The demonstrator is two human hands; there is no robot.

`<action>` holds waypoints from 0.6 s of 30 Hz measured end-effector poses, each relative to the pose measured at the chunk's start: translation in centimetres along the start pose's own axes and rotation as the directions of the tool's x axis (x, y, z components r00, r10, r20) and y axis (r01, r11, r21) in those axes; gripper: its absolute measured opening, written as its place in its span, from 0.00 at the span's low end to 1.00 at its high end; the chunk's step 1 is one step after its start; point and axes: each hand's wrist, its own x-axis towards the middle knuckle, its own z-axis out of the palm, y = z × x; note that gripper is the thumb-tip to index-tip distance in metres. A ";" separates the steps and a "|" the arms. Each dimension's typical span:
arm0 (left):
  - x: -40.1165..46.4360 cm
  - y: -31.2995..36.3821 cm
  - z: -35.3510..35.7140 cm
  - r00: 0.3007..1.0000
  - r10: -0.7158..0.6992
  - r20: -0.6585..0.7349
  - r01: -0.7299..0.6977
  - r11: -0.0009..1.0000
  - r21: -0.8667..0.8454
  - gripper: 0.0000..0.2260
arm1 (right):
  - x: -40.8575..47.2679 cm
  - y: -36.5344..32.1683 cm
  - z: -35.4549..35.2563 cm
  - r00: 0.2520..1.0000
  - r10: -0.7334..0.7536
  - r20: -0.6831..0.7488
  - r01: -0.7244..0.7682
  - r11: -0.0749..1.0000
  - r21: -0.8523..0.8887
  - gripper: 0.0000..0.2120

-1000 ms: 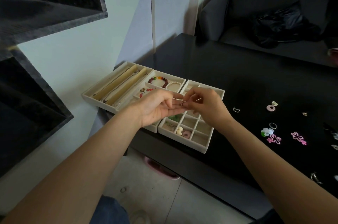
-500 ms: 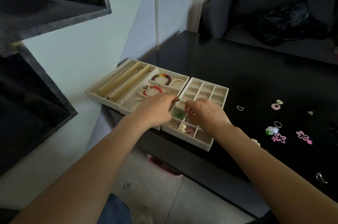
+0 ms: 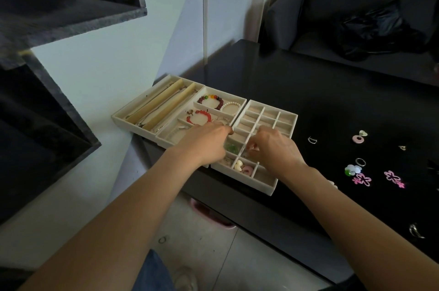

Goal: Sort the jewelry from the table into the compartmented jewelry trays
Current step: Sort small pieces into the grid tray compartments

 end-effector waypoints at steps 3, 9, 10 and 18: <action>0.1 0.1 0.1 1.000 -0.005 -0.002 0.005 1.000 0.004 0.27 | 0.3 -0.4 0.5 0.999 0.047 0.007 -0.047 0.999 -0.012 0.11; 0.1 0.3 0.0 1.000 -0.002 -0.011 0.002 1.000 0.004 0.26 | 0.9 -0.7 1.0 0.996 0.087 0.017 -0.087 0.996 -0.006 0.09; 0.1 0.3 0.0 1.000 0.002 -0.015 -0.002 1.000 0.009 0.26 | 1.0 -0.7 1.0 0.996 0.086 0.019 -0.086 0.996 0.003 0.09; 0.3 0.6 -0.2 0.999 0.014 -0.045 -0.012 0.999 0.039 0.24 | 0.7 0.1 0.5 0.997 0.076 0.011 -0.077 0.986 0.145 0.08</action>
